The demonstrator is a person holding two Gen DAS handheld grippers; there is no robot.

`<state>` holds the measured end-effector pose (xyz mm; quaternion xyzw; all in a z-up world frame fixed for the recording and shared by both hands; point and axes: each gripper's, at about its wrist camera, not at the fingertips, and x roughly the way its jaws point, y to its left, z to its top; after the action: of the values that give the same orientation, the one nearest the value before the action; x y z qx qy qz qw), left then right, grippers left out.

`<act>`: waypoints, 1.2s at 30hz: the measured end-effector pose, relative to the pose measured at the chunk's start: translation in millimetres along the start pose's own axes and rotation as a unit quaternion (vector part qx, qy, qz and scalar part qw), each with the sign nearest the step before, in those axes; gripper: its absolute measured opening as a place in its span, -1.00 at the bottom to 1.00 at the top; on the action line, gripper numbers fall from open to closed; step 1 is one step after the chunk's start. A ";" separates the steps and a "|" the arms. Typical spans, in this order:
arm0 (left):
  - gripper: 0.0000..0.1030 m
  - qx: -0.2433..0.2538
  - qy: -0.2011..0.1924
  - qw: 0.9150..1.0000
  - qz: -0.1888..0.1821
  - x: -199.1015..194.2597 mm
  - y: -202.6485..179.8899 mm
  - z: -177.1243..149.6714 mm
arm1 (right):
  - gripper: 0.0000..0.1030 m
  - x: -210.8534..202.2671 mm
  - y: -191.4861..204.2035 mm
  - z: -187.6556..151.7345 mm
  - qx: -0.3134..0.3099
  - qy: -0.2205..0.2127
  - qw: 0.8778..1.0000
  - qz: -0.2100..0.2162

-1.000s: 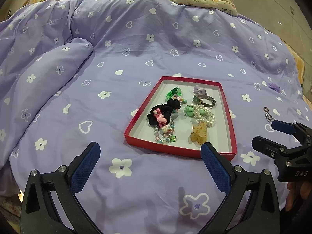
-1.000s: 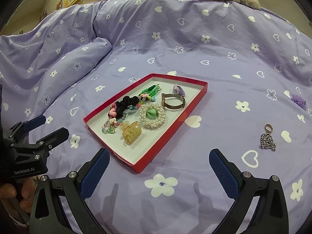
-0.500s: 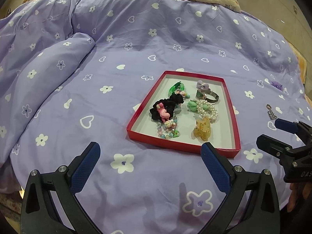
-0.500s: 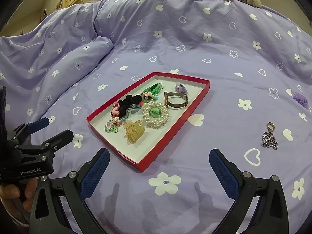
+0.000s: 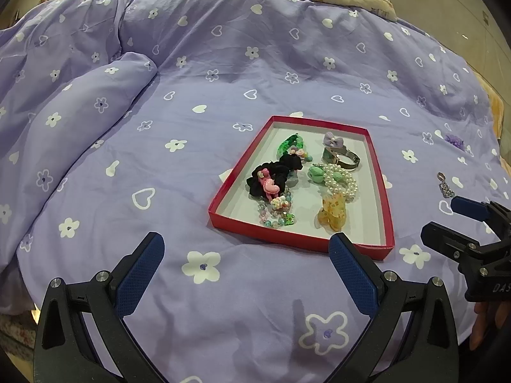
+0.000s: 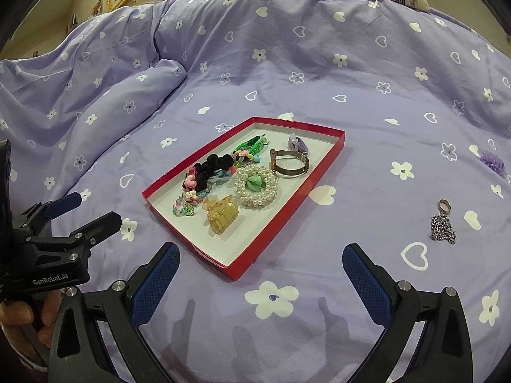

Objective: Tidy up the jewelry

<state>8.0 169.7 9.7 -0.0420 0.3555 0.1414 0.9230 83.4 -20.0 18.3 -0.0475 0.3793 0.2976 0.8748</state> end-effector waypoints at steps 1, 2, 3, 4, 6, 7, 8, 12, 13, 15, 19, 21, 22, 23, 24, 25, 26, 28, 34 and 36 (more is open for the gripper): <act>1.00 -0.001 0.000 1.000 0.000 -0.1 0.5 -0.1 | 1.00 -0.4 0.7 -0.3 0.000 -0.001 1.000 -0.001; 1.00 -0.003 0.000 1.000 0.001 -0.1 1.0 0.0 | 1.00 -0.5 0.9 -0.2 0.000 -0.001 1.000 -0.001; 1.00 -0.004 0.000 1.000 0.002 -0.6 1.2 -0.1 | 1.00 -0.6 0.9 -0.4 0.001 -0.001 1.000 -0.001; 1.00 -0.004 0.000 1.000 0.000 -0.7 1.6 -0.2 | 1.00 -0.7 1.0 -0.3 0.001 -0.001 1.000 0.000; 1.00 -0.004 0.000 1.000 0.001 -1.3 1.4 -0.1 | 1.00 -0.9 1.4 0.0 0.000 -0.001 1.000 0.000; 1.00 -0.004 -0.001 1.000 0.002 -1.5 1.4 0.0 | 1.00 -1.0 1.4 0.1 0.000 -0.001 1.000 0.000; 1.00 -0.005 -0.001 1.000 0.001 -1.5 1.6 0.0 | 1.00 -1.5 1.9 0.6 0.000 -0.002 1.000 0.000; 1.00 -0.004 0.000 1.000 0.002 -1.3 1.8 0.1 | 1.00 -3.5 4.5 1.4 -0.002 -0.003 1.000 0.000; 1.00 -0.005 0.001 1.000 0.002 -1.5 2.1 -0.1 | 1.00 -3.7 5.2 1.3 -0.003 -0.003 1.000 0.001; 1.00 -0.006 0.002 1.000 0.003 -1.5 2.9 -0.1 | 1.00 -3.9 5.6 1.4 -0.003 -0.003 1.000 0.001; 1.00 -0.008 0.003 1.000 0.005 -2.1 3.9 -0.7 | 1.00 -4.7 7.1 0.8 -0.003 -0.003 1.000 0.001; 1.00 -0.009 0.003 1.000 0.004 -2.4 4.2 -1.1 | 1.00 -5.1 7.8 0.9 -0.004 -0.004 1.000 0.001; 1.00 -0.008 0.003 1.000 0.006 -2.2 3.9 -0.8 | 1.00 -5.0 7.7 0.9 -0.003 -0.004 1.000 0.002; 1.00 -0.008 0.003 1.000 0.006 -2.1 3.9 -0.6 | 1.00 -5.1 7.8 0.9 -0.003 -0.003 1.000 0.002; 1.00 -0.007 0.003 1.000 0.006 -2.5 3.7 -0.9 | 1.00 -5.3 8.0 1.0 -0.003 -0.004 1.000 0.002; 1.00 -0.008 0.003 1.000 0.006 -2.3 4.0 -0.8 | 1.00 -5.2 8.0 0.9 -0.003 -0.004 1.000 0.002; 1.00 -0.008 0.003 1.000 0.006 -2.4 3.9 -0.8 | 1.00 -5.2 8.1 1.0 -0.004 -0.004 1.000 0.002; 1.00 -0.007 0.004 1.000 0.006 -2.2 4.0 -0.9 | 1.00 -5.2 8.4 0.8 -0.004 -0.003 1.000 0.002; 1.00 -0.008 0.004 1.000 0.005 -1.6 4.0 -0.9 | 1.00 -5.3 9.6 0.9 -0.005 -0.004 1.000 0.003; 1.00 -0.007 0.004 1.000 0.006 -1.6 4.0 -1.1 | 1.00 -5.3 9.9 1.0 -0.005 -0.004 1.000 0.002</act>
<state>5.1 172.9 10.1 -0.0474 0.3585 0.1489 0.9204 75.7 -14.2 24.0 -0.0495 0.3748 0.3016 0.8753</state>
